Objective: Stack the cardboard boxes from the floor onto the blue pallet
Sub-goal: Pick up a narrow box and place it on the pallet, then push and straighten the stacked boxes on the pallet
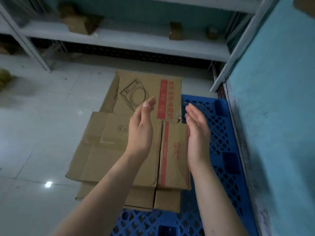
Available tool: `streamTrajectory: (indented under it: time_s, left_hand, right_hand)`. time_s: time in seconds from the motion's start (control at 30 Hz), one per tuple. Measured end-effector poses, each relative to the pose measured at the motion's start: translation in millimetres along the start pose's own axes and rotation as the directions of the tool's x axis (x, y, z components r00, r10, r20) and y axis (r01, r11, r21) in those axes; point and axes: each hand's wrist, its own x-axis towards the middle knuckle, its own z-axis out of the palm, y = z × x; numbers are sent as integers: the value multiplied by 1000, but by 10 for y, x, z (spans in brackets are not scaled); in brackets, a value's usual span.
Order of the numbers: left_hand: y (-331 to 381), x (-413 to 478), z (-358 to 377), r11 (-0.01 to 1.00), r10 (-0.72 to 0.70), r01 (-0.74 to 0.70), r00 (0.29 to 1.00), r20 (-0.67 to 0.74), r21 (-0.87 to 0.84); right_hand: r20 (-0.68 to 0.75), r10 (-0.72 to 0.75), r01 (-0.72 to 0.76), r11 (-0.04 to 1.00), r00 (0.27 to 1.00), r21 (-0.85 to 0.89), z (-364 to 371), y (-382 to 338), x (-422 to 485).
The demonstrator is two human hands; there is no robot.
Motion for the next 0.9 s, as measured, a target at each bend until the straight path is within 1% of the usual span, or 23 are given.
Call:
streamTrajectory:
  time_s: [0.1,0.17,0.27,0.37,0.47,0.53,0.63,0.7,0.8,0.9]
  left_hand:
    - [1006,84,-307,995,78,-79,997,-14,-54]
    - [1617,104,-540,983,159,-161,987,-28,-87]
    - [2414,74,-980,962,226,-227,974,-23,-151]
    - [3102,58,-1536,925,320,-321,947,-42,-202]
    - [3682,29,-2164,896,377,-360,926,18,-259]
    - [4003,26,-2541,869,420,-376,904,79,-323]
    - [4395,-5,-2953,828,467,-362,868,168,-429]
    - [4586,-36,-3121,833,454,-319,861,228,-451]
    - [4713,-99,-3330,852,423,-268,858,290,-449]
    - [4714,-120,-3511,854,423,-255,849,318,-453]
  right_hand:
    - [85,-129,126,992,988,31,417,-940,-129]
    - [96,-246,242,969,965,50,702,-1563,-210]
    - [131,-346,338,938,929,79,1136,-2376,-451]
    - [121,-459,451,888,880,85,1554,-3045,-788]
    - [70,-539,533,841,839,87,1940,-3573,-1175]
    - [14,-592,588,803,806,99,2146,-3849,-1431]
    - [-84,-650,656,745,755,123,2359,-4192,-1810]
    - [-122,-657,668,736,744,109,2459,-4376,-2032]
    - [-97,-647,654,751,756,85,2636,-4561,-2299]
    - [-71,-647,651,755,759,74,2836,-4579,-2455]
